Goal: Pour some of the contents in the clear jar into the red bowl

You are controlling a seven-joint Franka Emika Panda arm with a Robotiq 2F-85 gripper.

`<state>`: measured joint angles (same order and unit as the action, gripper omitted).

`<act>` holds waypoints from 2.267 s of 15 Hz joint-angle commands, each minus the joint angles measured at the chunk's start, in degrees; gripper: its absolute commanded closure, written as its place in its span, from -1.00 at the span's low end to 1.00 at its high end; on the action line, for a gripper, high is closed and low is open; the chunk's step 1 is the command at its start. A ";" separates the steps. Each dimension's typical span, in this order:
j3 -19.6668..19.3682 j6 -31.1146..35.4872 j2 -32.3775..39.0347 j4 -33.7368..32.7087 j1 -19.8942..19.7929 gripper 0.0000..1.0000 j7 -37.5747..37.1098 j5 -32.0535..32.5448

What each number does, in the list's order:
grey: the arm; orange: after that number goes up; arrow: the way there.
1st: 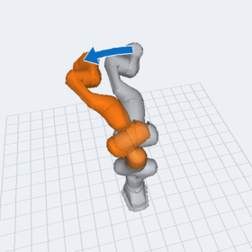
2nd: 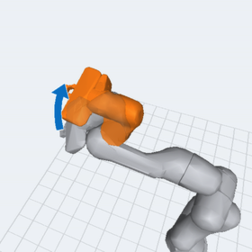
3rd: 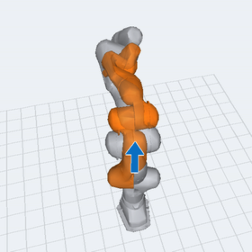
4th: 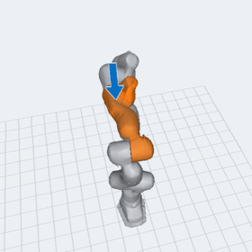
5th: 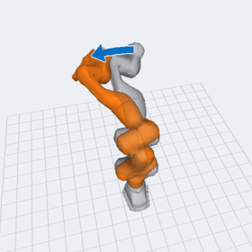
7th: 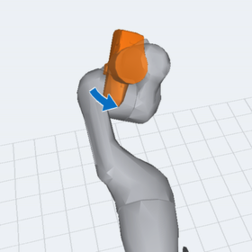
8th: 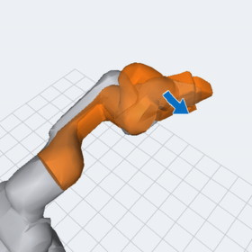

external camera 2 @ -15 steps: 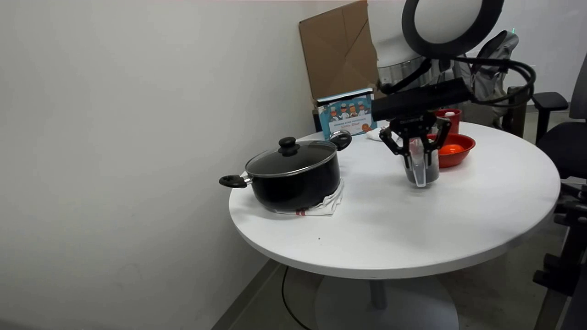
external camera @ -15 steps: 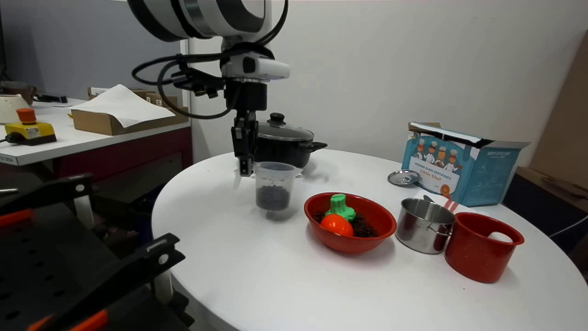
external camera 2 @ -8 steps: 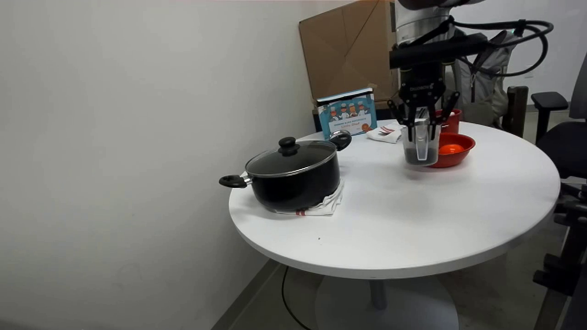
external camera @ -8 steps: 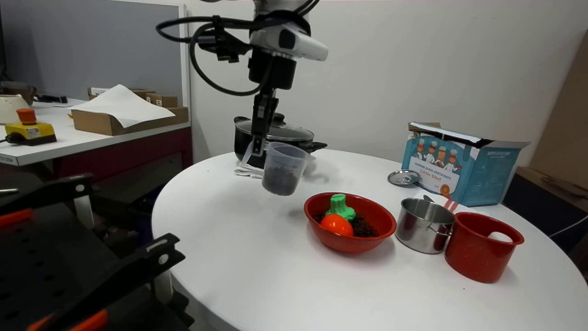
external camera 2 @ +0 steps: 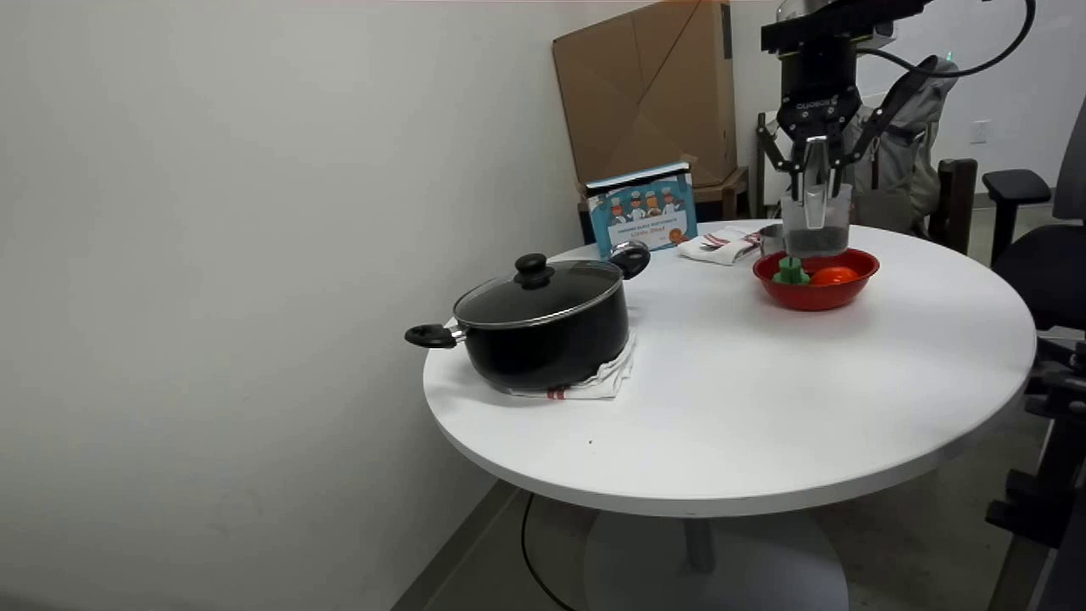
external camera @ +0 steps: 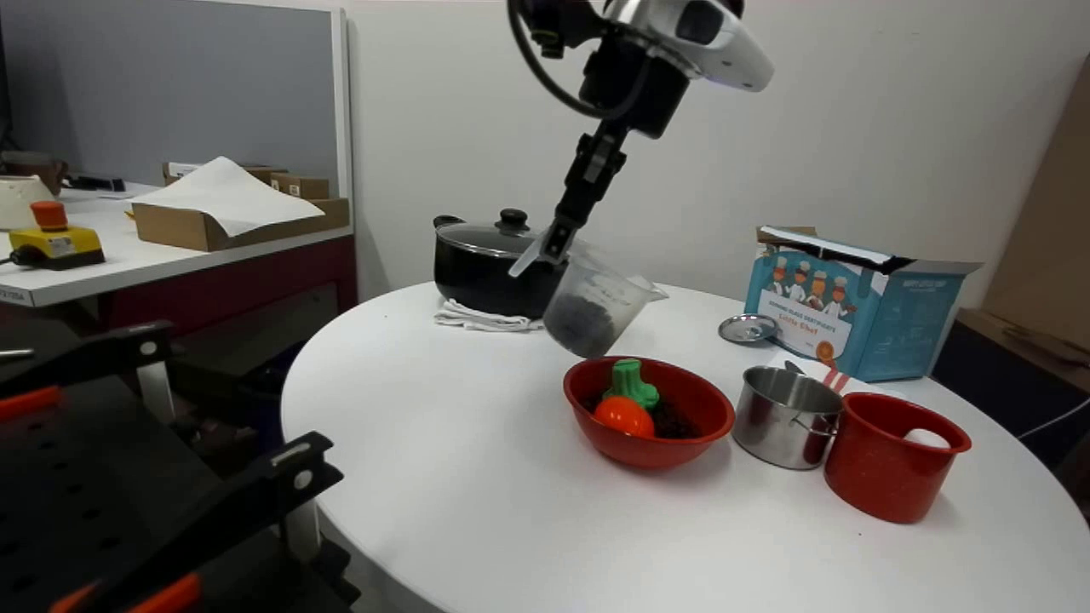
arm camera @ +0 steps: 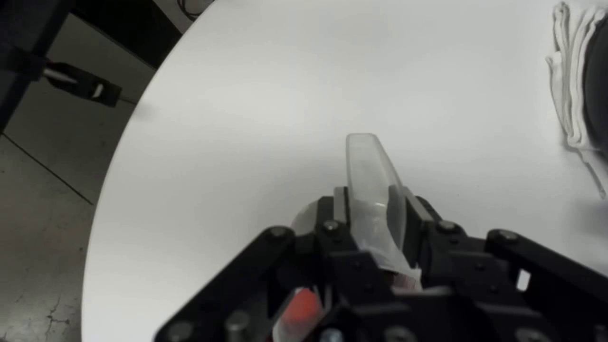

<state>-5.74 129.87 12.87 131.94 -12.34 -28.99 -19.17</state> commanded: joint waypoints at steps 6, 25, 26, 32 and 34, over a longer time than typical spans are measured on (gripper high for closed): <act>-3.80 -25.34 12.83 -21.70 -3.97 0.75 9.56 -4.75; -6.02 -61.12 35.97 -43.41 -20.18 0.75 20.67 -26.99; -6.01 -61.57 36.58 -43.84 -20.70 0.75 20.74 -28.56; -6.18 -63.78 39.99 -45.76 -22.14 0.75 20.57 -34.57; -6.19 -65.04 41.26 -46.41 -22.90 0.75 20.71 -36.22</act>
<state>-11.51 68.86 51.18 88.78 -33.95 -8.82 -52.37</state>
